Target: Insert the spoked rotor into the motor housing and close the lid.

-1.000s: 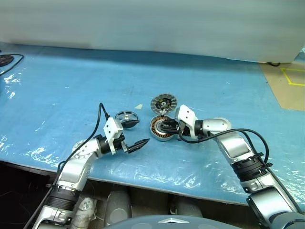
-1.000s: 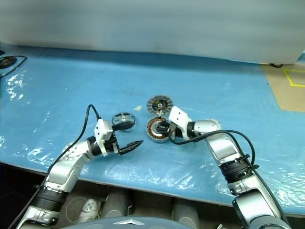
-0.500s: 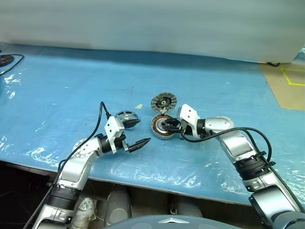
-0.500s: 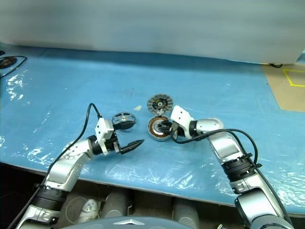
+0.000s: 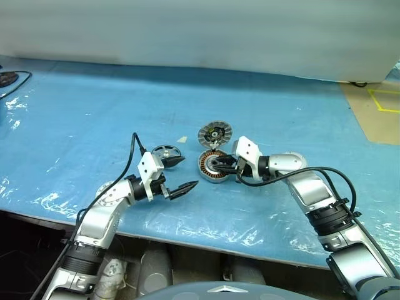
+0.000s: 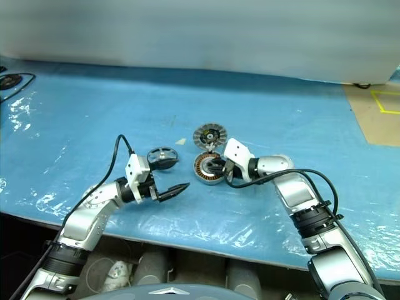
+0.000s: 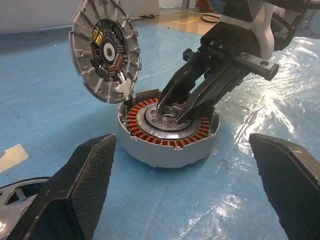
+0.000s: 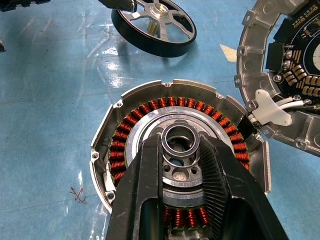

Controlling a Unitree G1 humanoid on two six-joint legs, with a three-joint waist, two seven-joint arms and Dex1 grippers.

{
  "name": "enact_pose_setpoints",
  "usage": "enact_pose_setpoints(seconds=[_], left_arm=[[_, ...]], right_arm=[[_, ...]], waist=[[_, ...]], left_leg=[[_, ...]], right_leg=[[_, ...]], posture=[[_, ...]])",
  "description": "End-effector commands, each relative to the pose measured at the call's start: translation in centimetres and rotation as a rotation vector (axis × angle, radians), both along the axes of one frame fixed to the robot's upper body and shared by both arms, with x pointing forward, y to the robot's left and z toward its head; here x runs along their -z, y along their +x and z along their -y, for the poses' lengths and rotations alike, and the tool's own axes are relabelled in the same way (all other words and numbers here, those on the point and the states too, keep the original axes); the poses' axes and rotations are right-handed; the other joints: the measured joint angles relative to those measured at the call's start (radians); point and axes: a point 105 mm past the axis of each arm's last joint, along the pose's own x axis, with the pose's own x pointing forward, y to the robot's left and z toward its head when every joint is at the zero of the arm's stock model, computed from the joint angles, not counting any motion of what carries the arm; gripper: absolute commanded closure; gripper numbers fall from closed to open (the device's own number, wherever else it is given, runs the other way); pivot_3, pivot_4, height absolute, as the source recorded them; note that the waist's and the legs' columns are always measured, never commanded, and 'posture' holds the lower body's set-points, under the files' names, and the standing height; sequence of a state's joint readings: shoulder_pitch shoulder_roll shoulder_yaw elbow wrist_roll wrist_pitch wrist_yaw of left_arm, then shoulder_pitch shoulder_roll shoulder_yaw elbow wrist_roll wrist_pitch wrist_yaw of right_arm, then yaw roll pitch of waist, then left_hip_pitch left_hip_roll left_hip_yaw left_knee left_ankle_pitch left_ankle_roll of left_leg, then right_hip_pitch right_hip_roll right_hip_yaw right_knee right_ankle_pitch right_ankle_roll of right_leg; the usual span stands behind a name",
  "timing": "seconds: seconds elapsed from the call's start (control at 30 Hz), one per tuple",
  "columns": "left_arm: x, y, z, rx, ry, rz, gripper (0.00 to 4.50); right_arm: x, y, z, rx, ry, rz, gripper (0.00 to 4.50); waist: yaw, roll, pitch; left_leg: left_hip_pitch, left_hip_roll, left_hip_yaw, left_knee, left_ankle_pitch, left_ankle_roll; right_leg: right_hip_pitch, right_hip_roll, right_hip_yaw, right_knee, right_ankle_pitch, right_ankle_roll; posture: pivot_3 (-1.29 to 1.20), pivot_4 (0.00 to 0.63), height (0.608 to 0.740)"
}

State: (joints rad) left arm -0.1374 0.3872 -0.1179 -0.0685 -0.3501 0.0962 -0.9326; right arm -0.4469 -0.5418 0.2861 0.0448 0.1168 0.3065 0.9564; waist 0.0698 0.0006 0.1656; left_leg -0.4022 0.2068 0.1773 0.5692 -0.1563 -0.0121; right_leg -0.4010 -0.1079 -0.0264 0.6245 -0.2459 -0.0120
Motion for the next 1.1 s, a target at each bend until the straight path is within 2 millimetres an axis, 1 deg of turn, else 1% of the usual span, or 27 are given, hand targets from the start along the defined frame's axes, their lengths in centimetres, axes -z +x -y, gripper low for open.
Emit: enact_pose_setpoints(seconds=[0.03,0.5,0.7,0.97,1.1], left_arm=[[-0.9,-0.2,0.3,0.02,-0.008,0.038,0.0],[-0.6,-0.2,0.2,0.024,-0.005,0.035,0.0],[-0.3,-0.2,0.2,0.024,-0.006,0.029,0.0],[-0.2,-0.3,0.2,0.023,-0.008,0.026,0.0],[-0.2,-0.3,0.2,0.025,-0.006,0.025,0.0]], right_arm=[[-0.1,0.6,1.5,0.057,-0.023,0.014,3.83],[0.1,0.4,1.9,0.07,-0.029,0.009,3.83],[-0.1,0.6,1.4,0.064,-0.008,0.015,3.83],[0.0,0.7,1.2,0.06,-0.011,0.019,3.83],[0.1,0.6,0.8,0.052,-0.006,0.018,3.83]], waist=[[0.0,0.0,0.0],[0.0,0.0,0.0],[0.0,0.0,0.0],[0.0,0.0,0.0],[0.0,0.0,0.0]], left_leg=[[0.0,0.0,0.0,0.0,0.0,0.0],[0.0,0.0,0.0,0.0,0.0,0.0],[0.0,0.0,0.0,0.0,0.0,0.0],[0.001,0.0,0.0,0.0,0.0,0.0],[0.001,0.0,0.0,0.0,0.0,0.0]], right_leg=[[0.0,0.0,0.0,0.0,0.0,0.0],[0.0,0.0,0.0,0.0,0.0,0.0],[0.0,0.0,0.0,0.0,0.0,0.0],[0.0,0.0,0.0,0.0,0.0,0.0],[0.0,0.0,0.0,0.0,0.001,0.0]], posture=[[0.0,0.15,0.74],[0.0,0.15,0.74],[0.0,0.15,0.74],[0.0,0.15,0.74],[0.0,0.15,0.74]])
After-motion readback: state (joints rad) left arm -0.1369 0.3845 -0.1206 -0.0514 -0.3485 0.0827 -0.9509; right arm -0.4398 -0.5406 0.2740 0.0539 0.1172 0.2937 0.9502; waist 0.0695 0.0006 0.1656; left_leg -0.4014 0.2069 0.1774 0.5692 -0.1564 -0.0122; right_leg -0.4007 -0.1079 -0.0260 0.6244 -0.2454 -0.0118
